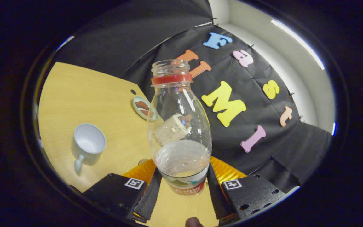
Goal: Take the bottle from table, then pour the juice into the cup, finally place the bottle on the coaster
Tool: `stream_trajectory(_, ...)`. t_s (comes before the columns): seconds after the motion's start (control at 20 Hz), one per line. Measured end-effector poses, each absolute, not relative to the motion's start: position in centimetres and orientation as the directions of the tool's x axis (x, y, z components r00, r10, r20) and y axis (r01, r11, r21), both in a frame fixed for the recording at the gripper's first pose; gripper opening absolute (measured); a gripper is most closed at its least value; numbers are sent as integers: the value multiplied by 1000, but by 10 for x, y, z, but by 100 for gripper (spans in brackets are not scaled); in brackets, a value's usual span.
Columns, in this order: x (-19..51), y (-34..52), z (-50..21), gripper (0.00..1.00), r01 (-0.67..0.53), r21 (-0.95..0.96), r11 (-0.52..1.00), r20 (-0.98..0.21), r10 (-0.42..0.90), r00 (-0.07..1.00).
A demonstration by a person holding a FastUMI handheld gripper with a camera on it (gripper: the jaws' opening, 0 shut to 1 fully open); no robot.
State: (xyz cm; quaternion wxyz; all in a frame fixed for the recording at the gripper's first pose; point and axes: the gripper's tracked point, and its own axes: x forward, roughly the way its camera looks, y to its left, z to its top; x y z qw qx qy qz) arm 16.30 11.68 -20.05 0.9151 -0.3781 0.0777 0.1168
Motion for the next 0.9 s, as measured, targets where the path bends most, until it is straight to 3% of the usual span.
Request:
stream_trajectory(0.25,152,119,-192,77,-349,-332,877,-260,270,927)
stream_trajectory(0.5,164,104,-156,77,-337,-71,939,-211,316,925)
stream_trajectory(0.9,201,113,-145,76,-368,30,929,-150,368,918)
